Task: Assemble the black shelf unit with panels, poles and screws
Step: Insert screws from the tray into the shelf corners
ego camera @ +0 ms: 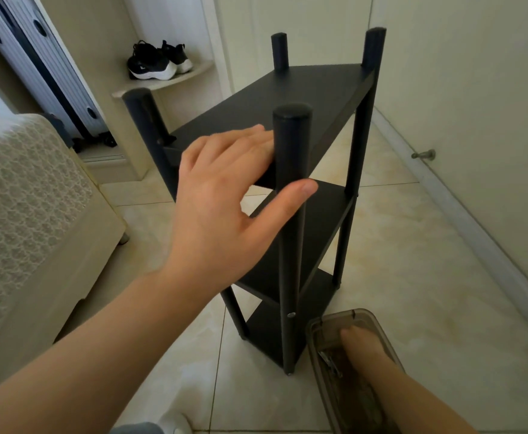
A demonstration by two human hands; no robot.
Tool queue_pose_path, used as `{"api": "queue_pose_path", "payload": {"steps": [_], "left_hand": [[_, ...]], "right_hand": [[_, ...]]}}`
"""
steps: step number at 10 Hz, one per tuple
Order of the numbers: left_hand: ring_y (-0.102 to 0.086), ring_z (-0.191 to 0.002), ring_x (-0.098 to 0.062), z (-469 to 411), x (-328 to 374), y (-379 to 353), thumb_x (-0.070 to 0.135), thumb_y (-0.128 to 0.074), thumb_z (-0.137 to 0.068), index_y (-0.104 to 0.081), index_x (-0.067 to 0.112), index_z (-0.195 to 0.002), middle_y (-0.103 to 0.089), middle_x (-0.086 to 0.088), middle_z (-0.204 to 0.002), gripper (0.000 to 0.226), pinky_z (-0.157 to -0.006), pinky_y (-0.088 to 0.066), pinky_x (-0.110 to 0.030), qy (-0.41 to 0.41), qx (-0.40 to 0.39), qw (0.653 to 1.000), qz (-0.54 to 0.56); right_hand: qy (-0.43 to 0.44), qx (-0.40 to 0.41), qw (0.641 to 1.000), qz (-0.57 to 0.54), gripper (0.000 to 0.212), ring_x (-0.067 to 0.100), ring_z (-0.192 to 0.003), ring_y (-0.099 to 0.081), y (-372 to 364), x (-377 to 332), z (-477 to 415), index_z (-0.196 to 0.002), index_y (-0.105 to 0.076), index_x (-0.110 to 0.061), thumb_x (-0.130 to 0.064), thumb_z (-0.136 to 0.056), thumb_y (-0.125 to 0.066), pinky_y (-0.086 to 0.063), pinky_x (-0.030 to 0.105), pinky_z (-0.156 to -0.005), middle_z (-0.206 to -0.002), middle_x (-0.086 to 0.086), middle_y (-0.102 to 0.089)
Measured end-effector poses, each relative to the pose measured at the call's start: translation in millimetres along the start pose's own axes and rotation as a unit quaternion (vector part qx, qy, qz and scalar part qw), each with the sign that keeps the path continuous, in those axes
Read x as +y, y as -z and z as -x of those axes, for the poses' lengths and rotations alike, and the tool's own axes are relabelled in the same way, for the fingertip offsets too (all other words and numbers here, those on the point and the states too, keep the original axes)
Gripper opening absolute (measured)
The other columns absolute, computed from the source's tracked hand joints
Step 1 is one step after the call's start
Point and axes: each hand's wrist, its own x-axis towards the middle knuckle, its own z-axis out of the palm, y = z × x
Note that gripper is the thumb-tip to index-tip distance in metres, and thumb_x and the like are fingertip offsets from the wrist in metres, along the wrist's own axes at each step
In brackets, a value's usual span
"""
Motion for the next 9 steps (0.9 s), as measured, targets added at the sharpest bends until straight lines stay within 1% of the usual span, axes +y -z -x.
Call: {"api": "queue_pose_path", "payload": {"steps": [1, 2, 3, 4, 5, 6, 7, 8, 9], "left_hand": [[-0.048, -0.126, -0.006, 0, 0, 3, 0.054, -0.048, -0.094, -0.068, 0.023, -0.118, -0.058, 0.021, -0.120, 0.044, -0.109, -0.022, -0.025, 0.004, -0.015, 1.000, 0.003], [-0.045, -0.130, -0.006, 0, -1, 6, 0.058, -0.046, -0.093, -0.067, 0.024, -0.123, -0.059, 0.019, -0.125, 0.049, -0.108, -0.018, -0.023, 0.005, -0.024, 1.000, 0.002], [-0.037, -0.128, 0.003, -1, -1, 8, 0.060, -0.045, -0.093, -0.065, 0.027, -0.128, -0.059, 0.018, -0.129, 0.053, -0.108, -0.008, -0.011, -0.001, -0.027, 1.000, 0.005], [-0.039, -0.131, -0.002, -1, -2, 10, 0.062, -0.045, -0.093, -0.064, 0.027, -0.130, -0.062, 0.014, -0.132, 0.055, -0.106, 0.001, -0.004, -0.004, -0.033, 0.999, 0.013], [-0.041, -0.133, -0.007, -1, -3, 11, 0.063, -0.045, -0.092, -0.065, 0.028, -0.129, -0.062, 0.013, -0.133, 0.055, -0.106, -0.003, -0.007, -0.003, -0.036, 0.999, 0.017], [-0.041, -0.133, -0.006, -2, -7, 12, 0.064, -0.045, -0.091, -0.066, 0.030, -0.127, -0.062, 0.014, -0.134, 0.054, -0.104, -0.008, -0.014, -0.003, -0.036, 0.999, 0.019], [-0.039, -0.134, -0.005, -2, -15, 14, 0.066, -0.044, -0.089, -0.066, 0.030, -0.127, -0.061, 0.014, -0.135, 0.056, -0.108, -0.010, -0.023, 0.007, -0.036, 0.999, 0.027], [-0.041, -0.133, -0.006, -2, -23, 19, 0.066, -0.046, -0.088, -0.067, 0.029, -0.126, -0.063, 0.014, -0.133, 0.057, -0.109, -0.014, -0.028, 0.014, -0.028, 0.999, 0.036], [-0.043, -0.135, -0.007, -5, -29, 23, 0.065, -0.048, -0.089, -0.067, 0.030, -0.126, -0.062, 0.015, -0.133, 0.054, -0.110, -0.014, -0.030, 0.026, -0.032, 0.998, 0.039]], "right_hand": [[-0.013, 0.027, 1.000, -0.009, 0.030, 0.026, -0.115, -0.059, 26, -7, 2, -0.122, -0.062, -0.007, -0.018, -0.101, -0.043, -0.048, 0.035, -0.098, -0.123, 0.010, -0.064], [-0.037, 0.032, 0.999, 0.008, 0.028, 0.028, -0.113, -0.060, 72, -13, 17, -0.122, -0.061, -0.006, -0.014, -0.100, -0.046, -0.047, 0.034, -0.091, -0.122, 0.012, -0.063], [-0.022, 0.056, 0.998, -0.031, 0.027, 0.032, -0.111, -0.060, 123, -25, 33, -0.120, -0.061, -0.001, -0.010, -0.098, -0.046, -0.047, 0.036, -0.089, -0.121, 0.017, -0.063], [-0.009, 0.065, 0.995, -0.076, 0.020, 0.028, -0.102, -0.066, 171, -39, 58, -0.109, -0.066, -0.002, -0.010, -0.094, -0.056, -0.050, 0.029, -0.083, -0.109, 0.014, -0.068], [0.037, 0.067, 0.992, -0.101, 0.007, 0.021, -0.084, -0.069, 210, -48, 82, -0.088, -0.067, -0.008, -0.013, -0.089, -0.063, -0.054, 0.024, -0.074, -0.087, 0.006, -0.071], [0.067, 0.084, 0.976, -0.189, 0.005, 0.009, -0.072, -0.070, 239, -53, 108, -0.085, -0.064, -0.016, -0.015, -0.090, -0.064, -0.055, 0.018, -0.065, -0.082, 0.001, -0.072], [0.102, 0.106, 0.949, -0.279, 0.006, 0.008, -0.073, -0.072, 257, -57, 133, -0.090, -0.063, -0.019, -0.014, -0.090, -0.065, -0.056, 0.017, -0.065, -0.085, 0.000, -0.074], [0.132, 0.124, 0.916, -0.358, 0.007, 0.007, -0.077, -0.072, 267, -65, 153, -0.097, -0.066, -0.019, -0.014, -0.092, -0.065, -0.057, 0.018, -0.067, -0.086, -0.002, -0.075], [0.144, 0.159, 0.858, -0.467, 0.008, 0.009, -0.081, -0.073, 272, -77, 166, -0.100, -0.066, -0.017, -0.014, -0.096, -0.060, -0.057, 0.019, -0.067, -0.086, -0.004, -0.076]]}}
